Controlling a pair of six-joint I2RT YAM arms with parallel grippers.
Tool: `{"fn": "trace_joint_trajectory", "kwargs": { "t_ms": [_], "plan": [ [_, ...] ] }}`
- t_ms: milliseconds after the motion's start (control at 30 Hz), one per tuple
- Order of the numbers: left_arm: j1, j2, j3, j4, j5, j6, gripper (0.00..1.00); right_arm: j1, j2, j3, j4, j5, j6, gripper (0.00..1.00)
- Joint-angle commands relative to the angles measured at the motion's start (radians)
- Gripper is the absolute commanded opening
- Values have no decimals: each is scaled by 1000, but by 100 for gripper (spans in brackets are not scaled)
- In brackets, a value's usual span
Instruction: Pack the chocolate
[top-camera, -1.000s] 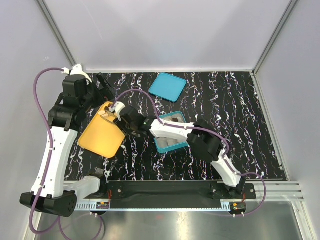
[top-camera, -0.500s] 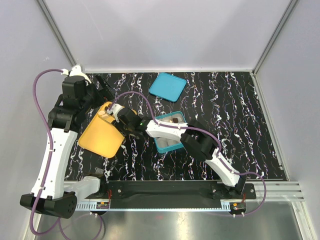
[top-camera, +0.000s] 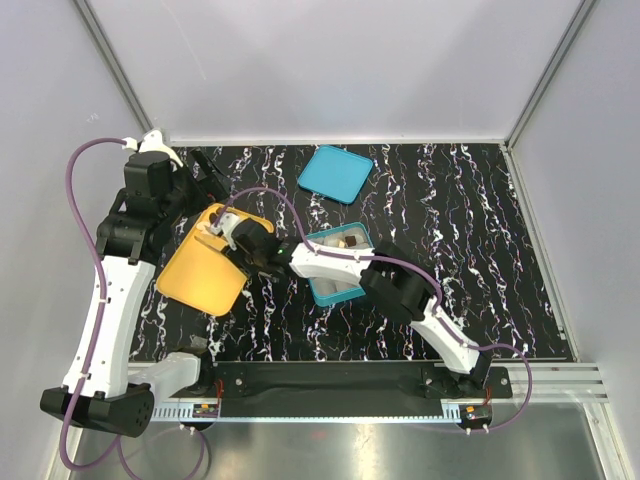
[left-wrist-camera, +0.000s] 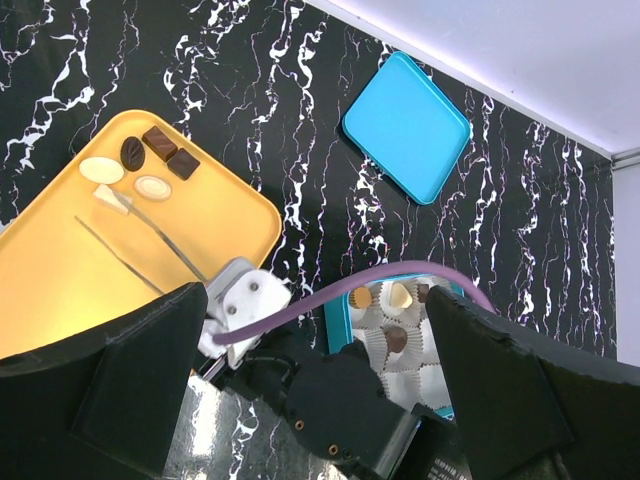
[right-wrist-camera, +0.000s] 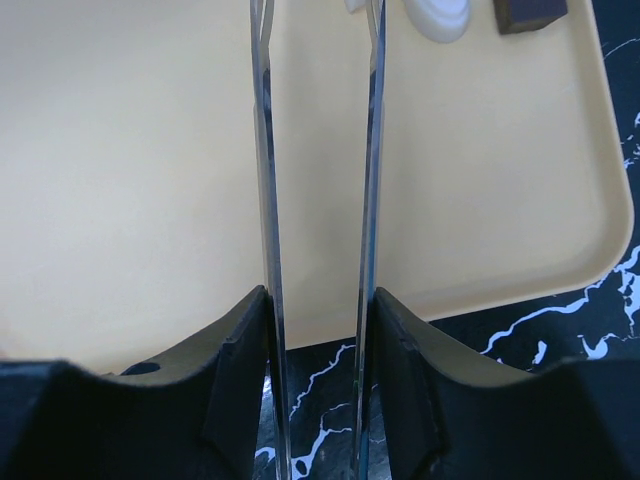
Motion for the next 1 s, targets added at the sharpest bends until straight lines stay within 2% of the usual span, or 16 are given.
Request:
{"fn": "trace_joint_trajectory", "kwargs": {
  "t_ms": [0, 233, 467, 700, 967],
  "plan": [
    [6, -19, 0, 58, 20, -4, 99, 24, -63, -14, 24, -21, -23, 49],
    [6, -16, 0, 65, 25, -6, 99, 27, -64, -10, 21, 8, -26, 49],
    [6, -8, 0, 68, 26, 0, 99, 27, -3, 63, -19, 93, -34, 49],
    [6, -7, -5, 78, 29, 2, 99, 27, -50, 3, 17, 89, -15, 49],
    [4, -1, -22, 91, 35, -1, 99, 27, 32, 113, -74, 113, -18, 49]
  ]
}}
